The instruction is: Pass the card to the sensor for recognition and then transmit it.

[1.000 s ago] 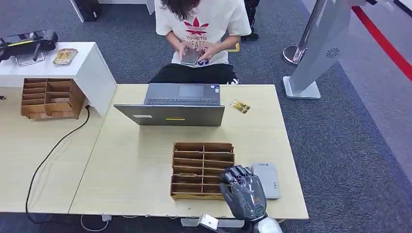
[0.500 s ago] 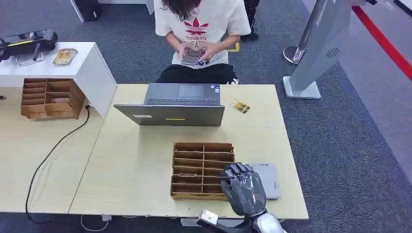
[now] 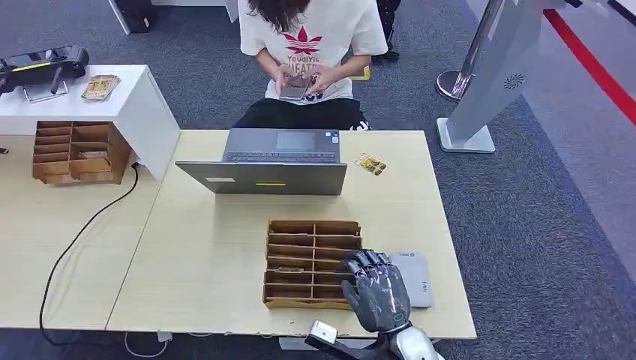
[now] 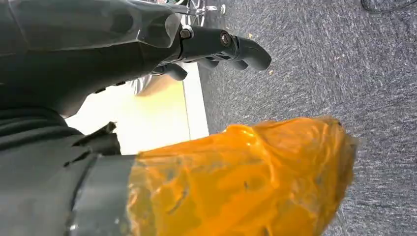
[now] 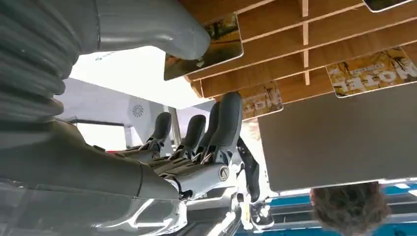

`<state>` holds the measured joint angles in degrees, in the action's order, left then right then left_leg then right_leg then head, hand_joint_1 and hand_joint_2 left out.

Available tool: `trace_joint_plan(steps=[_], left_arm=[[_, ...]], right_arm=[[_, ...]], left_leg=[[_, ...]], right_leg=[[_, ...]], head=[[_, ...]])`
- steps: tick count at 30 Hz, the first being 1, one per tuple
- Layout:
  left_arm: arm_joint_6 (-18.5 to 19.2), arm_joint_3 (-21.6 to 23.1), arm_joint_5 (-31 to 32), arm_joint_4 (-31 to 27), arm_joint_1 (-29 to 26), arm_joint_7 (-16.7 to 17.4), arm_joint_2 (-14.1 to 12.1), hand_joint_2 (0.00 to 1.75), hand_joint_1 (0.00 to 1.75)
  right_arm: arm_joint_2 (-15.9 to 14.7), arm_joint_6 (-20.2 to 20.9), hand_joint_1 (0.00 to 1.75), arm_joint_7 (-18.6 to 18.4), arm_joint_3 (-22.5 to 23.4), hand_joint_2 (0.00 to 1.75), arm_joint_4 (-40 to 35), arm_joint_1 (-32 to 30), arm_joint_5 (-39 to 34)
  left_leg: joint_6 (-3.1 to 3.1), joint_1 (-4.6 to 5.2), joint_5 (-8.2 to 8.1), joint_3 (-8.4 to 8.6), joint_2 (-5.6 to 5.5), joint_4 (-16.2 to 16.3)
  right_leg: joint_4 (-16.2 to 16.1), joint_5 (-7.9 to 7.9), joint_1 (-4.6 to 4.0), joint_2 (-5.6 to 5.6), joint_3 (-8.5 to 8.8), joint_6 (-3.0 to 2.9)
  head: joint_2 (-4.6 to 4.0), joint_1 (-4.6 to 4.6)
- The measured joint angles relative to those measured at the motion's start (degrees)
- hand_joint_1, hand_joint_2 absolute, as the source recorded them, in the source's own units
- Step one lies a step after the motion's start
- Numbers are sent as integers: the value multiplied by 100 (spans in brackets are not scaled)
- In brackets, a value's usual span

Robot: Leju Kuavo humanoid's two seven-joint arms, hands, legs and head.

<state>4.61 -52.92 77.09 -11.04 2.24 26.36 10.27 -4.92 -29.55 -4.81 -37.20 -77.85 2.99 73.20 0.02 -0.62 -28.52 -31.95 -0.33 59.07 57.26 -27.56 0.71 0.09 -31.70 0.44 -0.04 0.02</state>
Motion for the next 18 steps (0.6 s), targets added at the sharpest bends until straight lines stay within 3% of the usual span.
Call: trace_joint_plan(steps=[4,6,8,14,18], left_arm=[[0,-7,0,0,0,0,0,0,0],[0,-7,0,-2,0,0,0,0,0],[0,-9,0,-2,0,0,0,0,0],[0,-17,4,-2,0,0,0,0,0],[0,-20,4,-2,0,0,0,0,0]], right_arm=[[0,9,79,-2,0,175,57,7,-17],[0,15,87,-7,0,175,76,13,-20],[0,24,82,-13,0,175,98,28,-28],[0,57,91,-39,11,175,157,54,-59],[0,68,145,-46,24,175,192,63,-66]], left_leg=[[0,0,0,-1,0,0],[0,0,0,-1,0,0],[0,0,0,-1,0,0],[0,0,0,-1,0,0],[0,0,0,-1,0,0]], right_leg=[[0,0,0,0,0,0],[0,0,0,0,0,0],[0,0,0,0,0,0],[0,0,0,0,0,0],[0,0,0,0,-1,0]], head=[[0,2],[0,0],[0,0],[0,0],[0,0]])
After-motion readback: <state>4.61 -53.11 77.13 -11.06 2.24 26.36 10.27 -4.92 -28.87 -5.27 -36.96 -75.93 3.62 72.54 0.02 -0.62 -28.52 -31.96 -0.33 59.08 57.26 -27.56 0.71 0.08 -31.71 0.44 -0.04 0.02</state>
